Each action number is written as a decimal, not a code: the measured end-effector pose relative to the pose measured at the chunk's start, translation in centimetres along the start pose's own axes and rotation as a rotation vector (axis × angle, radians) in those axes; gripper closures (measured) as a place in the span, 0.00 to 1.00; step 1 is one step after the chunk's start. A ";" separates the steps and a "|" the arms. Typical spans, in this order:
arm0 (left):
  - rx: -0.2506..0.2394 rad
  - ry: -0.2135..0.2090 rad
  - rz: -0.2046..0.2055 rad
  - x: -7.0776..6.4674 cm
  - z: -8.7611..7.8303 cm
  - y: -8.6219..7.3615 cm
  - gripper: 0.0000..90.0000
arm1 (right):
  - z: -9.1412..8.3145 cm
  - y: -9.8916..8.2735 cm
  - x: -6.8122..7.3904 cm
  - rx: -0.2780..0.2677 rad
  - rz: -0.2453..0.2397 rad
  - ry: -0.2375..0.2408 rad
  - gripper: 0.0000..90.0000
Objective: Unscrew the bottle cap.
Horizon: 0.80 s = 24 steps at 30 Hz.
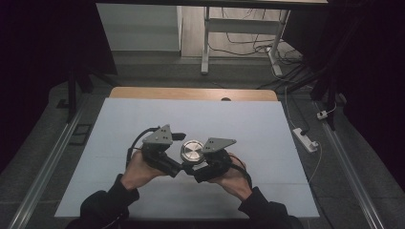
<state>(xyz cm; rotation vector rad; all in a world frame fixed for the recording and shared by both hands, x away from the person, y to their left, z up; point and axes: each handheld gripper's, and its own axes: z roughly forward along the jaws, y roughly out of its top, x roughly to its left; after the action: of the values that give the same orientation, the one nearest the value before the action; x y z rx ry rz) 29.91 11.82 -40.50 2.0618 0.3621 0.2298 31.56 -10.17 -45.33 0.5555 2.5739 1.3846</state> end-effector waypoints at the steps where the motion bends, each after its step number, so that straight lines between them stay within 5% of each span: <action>1: 0.025 -0.019 0.039 0.0 -0.3 -0.1 0.06 | -0.1 0.0 0.0 0.000 -0.010 0.030 0.17; 4: 0.092 -0.082 0.149 -0.2 -0.5 -0.5 0.08 | -0.2 0.2 0.3 0.010 -0.055 0.103 0.17; 7: 0.106 -0.132 0.174 -0.2 -0.3 -0.8 0.10 | 0.0 0.3 1.1 0.027 -0.127 0.156 0.17; 9: 0.096 -0.204 0.194 -0.2 -0.1 -1.0 0.13 | 0.0 0.4 1.6 0.042 -0.166 0.185 0.17; 11: 0.093 -0.220 0.207 -0.4 0.0 -1.1 0.16 | 0.1 0.3 2.0 0.051 -0.192 0.202 0.17; 15: 0.080 -0.196 0.215 -0.5 0.2 -1.2 0.20 | 0.3 0.3 2.2 0.058 -0.212 0.209 0.17; 18: 0.044 -0.155 0.154 -0.5 0.5 -1.2 0.21 | 0.3 0.3 2.0 0.054 -0.188 0.181 0.17; 24: 0.026 0.008 0.049 -0.8 1.5 -0.8 0.23 | 0.5 0.2 1.2 0.044 -0.087 0.076 0.17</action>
<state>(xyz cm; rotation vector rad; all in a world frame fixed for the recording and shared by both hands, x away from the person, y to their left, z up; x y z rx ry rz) 29.44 10.71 -41.96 2.0974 0.3212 0.2641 30.65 -9.20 -45.36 0.3991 2.6596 1.3493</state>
